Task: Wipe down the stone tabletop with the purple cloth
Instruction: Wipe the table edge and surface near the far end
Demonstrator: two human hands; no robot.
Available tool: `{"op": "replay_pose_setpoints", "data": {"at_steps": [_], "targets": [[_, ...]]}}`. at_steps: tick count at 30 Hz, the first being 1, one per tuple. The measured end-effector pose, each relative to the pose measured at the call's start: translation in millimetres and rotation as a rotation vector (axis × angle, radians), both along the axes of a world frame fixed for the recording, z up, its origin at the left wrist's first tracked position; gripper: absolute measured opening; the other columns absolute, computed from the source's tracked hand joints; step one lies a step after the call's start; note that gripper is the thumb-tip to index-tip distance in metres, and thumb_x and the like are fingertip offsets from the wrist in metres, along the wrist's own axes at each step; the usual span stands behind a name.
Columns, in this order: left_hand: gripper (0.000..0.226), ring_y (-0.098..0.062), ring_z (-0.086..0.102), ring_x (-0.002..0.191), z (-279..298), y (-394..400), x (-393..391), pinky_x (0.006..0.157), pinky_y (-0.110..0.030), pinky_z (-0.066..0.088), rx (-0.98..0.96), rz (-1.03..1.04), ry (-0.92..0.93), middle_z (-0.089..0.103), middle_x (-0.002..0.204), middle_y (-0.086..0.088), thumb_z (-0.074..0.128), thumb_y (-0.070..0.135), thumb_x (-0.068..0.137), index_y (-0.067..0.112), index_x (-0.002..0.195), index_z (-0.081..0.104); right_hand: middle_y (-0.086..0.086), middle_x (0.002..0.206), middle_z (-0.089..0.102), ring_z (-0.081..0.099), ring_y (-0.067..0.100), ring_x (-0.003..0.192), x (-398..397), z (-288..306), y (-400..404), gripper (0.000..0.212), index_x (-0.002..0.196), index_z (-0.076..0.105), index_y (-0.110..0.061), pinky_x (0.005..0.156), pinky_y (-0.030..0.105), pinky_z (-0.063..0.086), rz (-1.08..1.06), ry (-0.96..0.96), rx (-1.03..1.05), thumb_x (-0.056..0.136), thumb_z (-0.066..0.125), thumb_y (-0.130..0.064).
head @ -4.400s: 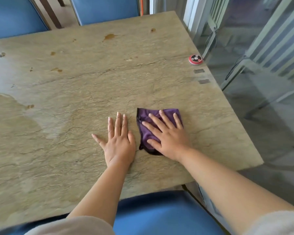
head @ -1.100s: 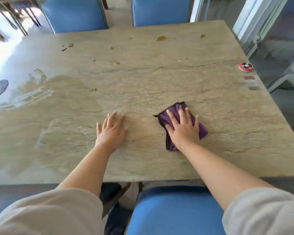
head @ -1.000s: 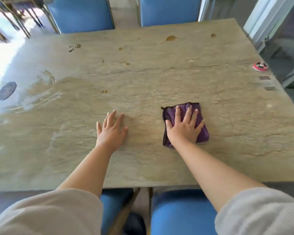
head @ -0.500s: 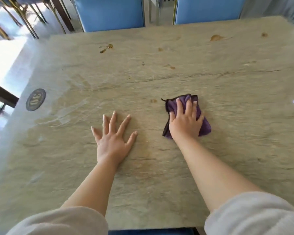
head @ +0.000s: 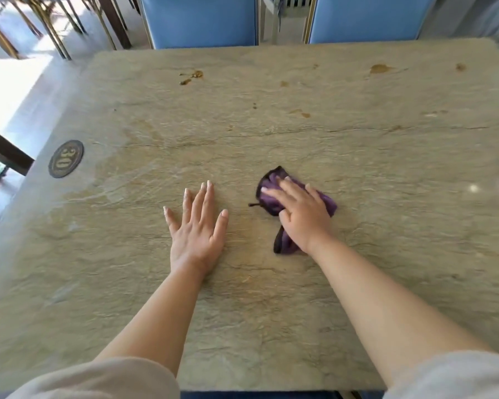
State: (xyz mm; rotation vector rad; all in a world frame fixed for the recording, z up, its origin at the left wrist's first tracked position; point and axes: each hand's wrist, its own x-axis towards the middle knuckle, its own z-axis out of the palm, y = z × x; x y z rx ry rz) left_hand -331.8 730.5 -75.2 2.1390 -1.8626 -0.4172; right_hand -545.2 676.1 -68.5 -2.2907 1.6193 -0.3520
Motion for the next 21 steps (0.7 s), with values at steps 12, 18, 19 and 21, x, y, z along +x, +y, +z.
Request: {"op": "replay_pose_setpoints", "data": {"at_steps": [12, 18, 19, 21], "targets": [[0.063, -0.004, 0.002, 0.147, 8, 3, 37, 0.115, -0.039, -0.02, 0.047, -0.078, 0.527, 0.024, 0.157, 0.011, 0.015, 0.046, 0.09, 0.027, 0.148, 0.033, -0.007, 0.158, 0.02, 0.012, 0.014, 0.147, 85, -3, 121, 0.053, 0.145, 0.032, -0.036, 0.119, 0.042, 0.003, 0.395, 0.13, -0.013, 0.093, 0.029, -0.041], [0.059, -0.005, 0.019, 0.144, 16, 21, 106, 0.118, -0.027, 0.003, 0.082, -0.358, 0.315, 0.031, 0.154, 0.011, 0.024, 0.052, 0.094, 0.024, 0.142, 0.044, 0.001, 0.159, 0.02, 0.013, 0.019, 0.147, 65, -6, 88, 0.056, 0.148, 0.026, -0.036, 0.117, 0.048, 0.009, -0.382, 0.276, -0.001, 0.094, 0.018, -0.048], [0.064, -0.005, 0.017, 0.145, 14, 29, 126, 0.119, -0.029, 0.0, 0.041, -0.392, 0.233, 0.03, 0.155, 0.012, 0.019, 0.056, 0.092, 0.025, 0.142, 0.044, -0.001, 0.161, 0.011, 0.006, 0.018, 0.148, 88, -5, 85, 0.054, 0.149, 0.02, -0.035, 0.117, 0.05, 0.004, -0.537, 0.284, 0.073, 0.096, 0.018, -0.047], [0.068, -0.004, 0.008, 0.147, 10, 39, 165, 0.12, -0.036, -0.009, 0.014, -0.386, 0.085, 0.022, 0.158, 0.014, 0.012, 0.059, 0.09, 0.029, 0.143, 0.041, -0.004, 0.161, -0.004, -0.006, 0.019, 0.148, 137, -3, 87, 0.054, 0.151, 0.008, -0.035, 0.117, 0.053, -0.002, -0.662, 0.288, 0.182, 0.099, 0.019, -0.045]]}}
